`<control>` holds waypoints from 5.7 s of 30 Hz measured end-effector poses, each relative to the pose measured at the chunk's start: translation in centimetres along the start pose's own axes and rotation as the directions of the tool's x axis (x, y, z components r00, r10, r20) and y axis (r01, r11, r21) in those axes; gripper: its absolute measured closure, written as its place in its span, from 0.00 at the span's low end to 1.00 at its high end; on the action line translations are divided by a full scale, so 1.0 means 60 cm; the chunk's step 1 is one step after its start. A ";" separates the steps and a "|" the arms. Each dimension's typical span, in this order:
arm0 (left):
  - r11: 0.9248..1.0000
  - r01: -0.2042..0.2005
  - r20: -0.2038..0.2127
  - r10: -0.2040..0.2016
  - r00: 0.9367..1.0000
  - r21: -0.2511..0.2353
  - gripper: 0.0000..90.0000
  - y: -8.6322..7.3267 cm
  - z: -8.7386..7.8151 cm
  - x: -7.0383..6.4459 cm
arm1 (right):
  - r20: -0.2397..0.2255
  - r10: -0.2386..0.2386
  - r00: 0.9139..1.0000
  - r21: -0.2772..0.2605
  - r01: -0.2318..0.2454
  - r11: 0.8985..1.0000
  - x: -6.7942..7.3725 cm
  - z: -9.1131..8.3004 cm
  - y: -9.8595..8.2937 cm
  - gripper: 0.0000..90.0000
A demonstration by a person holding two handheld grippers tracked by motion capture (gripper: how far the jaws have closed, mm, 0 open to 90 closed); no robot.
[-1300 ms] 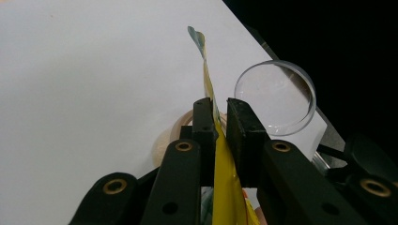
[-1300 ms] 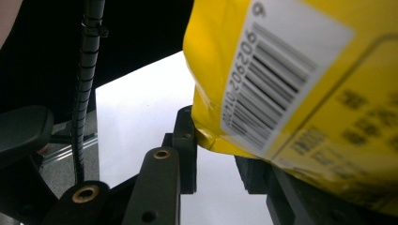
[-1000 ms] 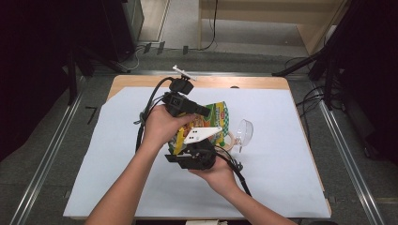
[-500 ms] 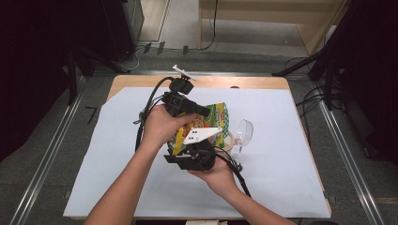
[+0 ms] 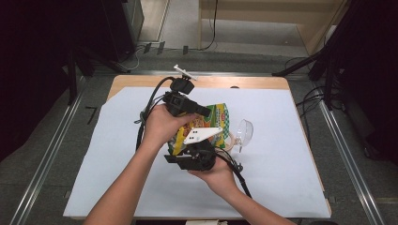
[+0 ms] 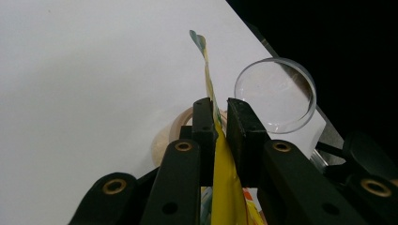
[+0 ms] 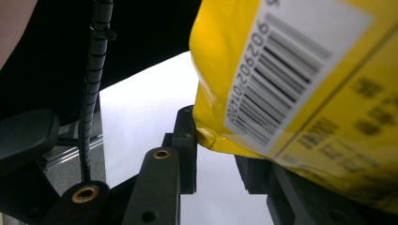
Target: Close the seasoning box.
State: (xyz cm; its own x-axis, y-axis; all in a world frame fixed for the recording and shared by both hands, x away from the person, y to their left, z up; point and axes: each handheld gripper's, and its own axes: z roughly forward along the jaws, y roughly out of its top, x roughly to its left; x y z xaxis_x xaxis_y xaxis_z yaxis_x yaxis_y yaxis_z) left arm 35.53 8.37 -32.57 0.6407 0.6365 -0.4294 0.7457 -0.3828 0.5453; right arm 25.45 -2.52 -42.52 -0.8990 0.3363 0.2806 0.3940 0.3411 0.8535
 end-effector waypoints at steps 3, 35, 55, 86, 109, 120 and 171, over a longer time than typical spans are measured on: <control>1.000 -0.003 0.000 0.003 1.000 0.005 0.91 0.001 0.000 0.000 | -0.001 -0.001 1.000 0.000 0.001 1.000 0.001 0.000 0.000 0.81; 1.000 -0.021 -0.022 0.021 1.000 0.015 0.92 0.005 0.001 -0.018 | 0.003 0.006 1.000 -0.038 -0.006 0.999 0.000 -0.002 -0.004 0.82; 1.000 -0.016 -0.017 0.016 1.000 0.004 0.92 0.001 0.000 -0.012 | 0.017 -0.013 1.000 -0.019 0.013 1.000 0.000 0.001 -0.005 0.82; 0.998 -0.056 -0.017 0.055 0.998 -0.026 0.92 -0.013 -0.007 -0.018 | 0.010 -0.027 1.000 -0.003 0.027 1.000 -0.003 0.004 -0.010 0.79; 0.990 -0.125 0.011 0.126 0.992 -0.070 0.95 -0.052 -0.019 -0.012 | -0.010 -0.056 0.998 0.033 0.056 0.998 -0.002 0.025 -0.035 0.64; 0.988 -0.125 0.050 0.130 0.990 -0.095 0.96 -0.078 -0.034 -0.001 | -0.002 -0.061 0.998 0.046 0.061 0.997 -0.004 0.038 -0.053 0.55; 0.991 -0.114 0.075 0.119 0.990 -0.068 0.93 -0.114 -0.028 0.029 | 0.054 -0.062 0.997 0.093 0.057 0.994 -0.026 0.048 -0.084 0.55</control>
State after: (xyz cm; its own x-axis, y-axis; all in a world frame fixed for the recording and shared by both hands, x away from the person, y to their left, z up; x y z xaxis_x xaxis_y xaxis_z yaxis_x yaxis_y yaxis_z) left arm 31.24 13.25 -35.86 0.7365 0.5349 -0.4142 0.6539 -0.4061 0.6383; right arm 25.42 -2.24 -48.55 -0.9100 0.3614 0.2033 0.3587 0.4400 0.8233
